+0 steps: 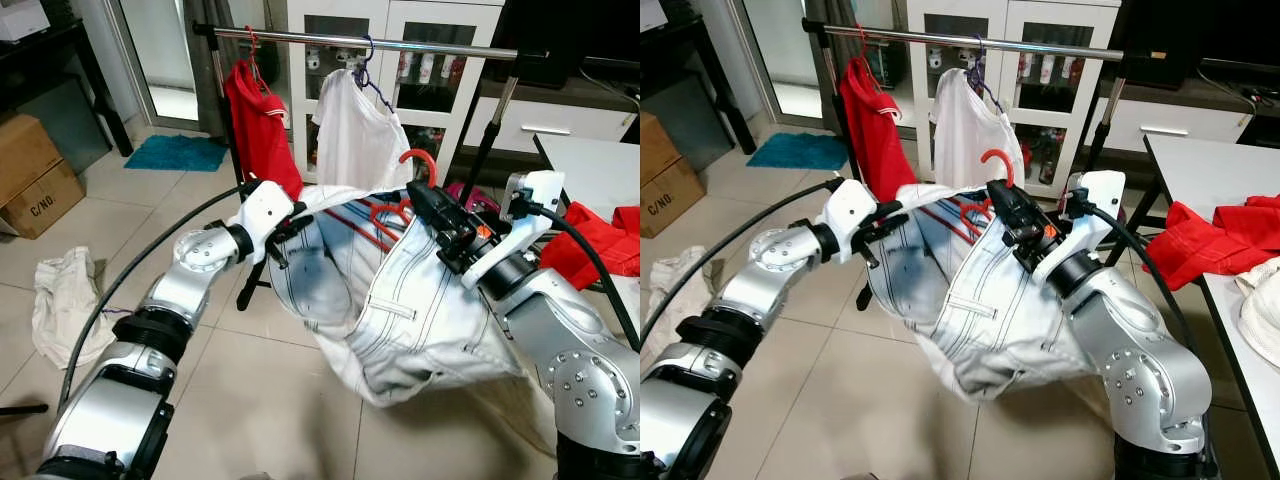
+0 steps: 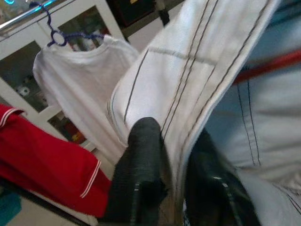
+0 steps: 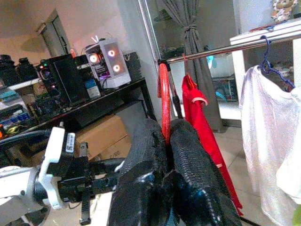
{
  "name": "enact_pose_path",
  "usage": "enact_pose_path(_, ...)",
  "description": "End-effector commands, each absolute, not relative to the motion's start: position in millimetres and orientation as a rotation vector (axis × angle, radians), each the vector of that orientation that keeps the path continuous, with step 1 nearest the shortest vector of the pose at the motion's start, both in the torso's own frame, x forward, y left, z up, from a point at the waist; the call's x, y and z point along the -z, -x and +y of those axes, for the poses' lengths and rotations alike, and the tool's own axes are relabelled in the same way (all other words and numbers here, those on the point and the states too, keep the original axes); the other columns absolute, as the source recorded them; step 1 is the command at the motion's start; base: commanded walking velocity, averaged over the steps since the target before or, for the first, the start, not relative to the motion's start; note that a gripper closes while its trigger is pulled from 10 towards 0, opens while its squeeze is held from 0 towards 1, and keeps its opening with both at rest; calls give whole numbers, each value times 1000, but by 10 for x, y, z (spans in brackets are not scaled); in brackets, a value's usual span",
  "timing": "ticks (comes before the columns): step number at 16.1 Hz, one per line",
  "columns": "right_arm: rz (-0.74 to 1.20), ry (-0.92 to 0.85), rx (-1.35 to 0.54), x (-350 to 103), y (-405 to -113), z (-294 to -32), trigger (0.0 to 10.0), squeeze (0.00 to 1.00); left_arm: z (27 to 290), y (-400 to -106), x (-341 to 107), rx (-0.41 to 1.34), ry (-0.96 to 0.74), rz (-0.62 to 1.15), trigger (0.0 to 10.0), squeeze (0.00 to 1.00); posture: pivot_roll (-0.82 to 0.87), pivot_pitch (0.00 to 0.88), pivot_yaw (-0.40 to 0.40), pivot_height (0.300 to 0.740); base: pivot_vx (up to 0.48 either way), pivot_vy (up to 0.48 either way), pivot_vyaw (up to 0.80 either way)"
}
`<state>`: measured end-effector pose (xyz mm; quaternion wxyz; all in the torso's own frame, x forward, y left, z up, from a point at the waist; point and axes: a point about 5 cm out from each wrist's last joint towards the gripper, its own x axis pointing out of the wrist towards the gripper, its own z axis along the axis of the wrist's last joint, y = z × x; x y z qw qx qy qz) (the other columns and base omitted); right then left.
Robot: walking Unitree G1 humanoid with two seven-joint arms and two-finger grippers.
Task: Hang hanger
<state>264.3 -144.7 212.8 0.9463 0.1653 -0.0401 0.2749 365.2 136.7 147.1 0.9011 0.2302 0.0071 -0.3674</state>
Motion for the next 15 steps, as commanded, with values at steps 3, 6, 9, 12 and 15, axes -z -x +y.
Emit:
enact_pose_path(3,-178,-318,-593,-2293,-2617,-1470,0,0,1473,-3732,-1642,720,-486,-19,0,0,-39,0,27,740,0,0,0)
enact_pose_path(6,-149,-222,-592,-2240,-2634,-1502,0,0,1478,-3762,-1858,774,-482,-61,0,0,-38,0,29,740,0,0,0)
enact_pose_path(9,-67,-62,-631,-2136,-2650,-1536,0,0,1527,-3722,-2209,973,-432,-92,0,0,-36,0,32,740,0,0,0)
enact_pose_path(12,-25,-4,-681,-2057,-2629,-1520,0,0,1515,-3671,-2414,1112,-311,-102,0,0,-33,0,32,740,0,0,0)
enact_pose_path(15,14,38,-772,-1986,-2544,-1523,0,0,1640,-3716,-2493,1090,-336,-79,0,0,-35,0,39,740,0,0,0)
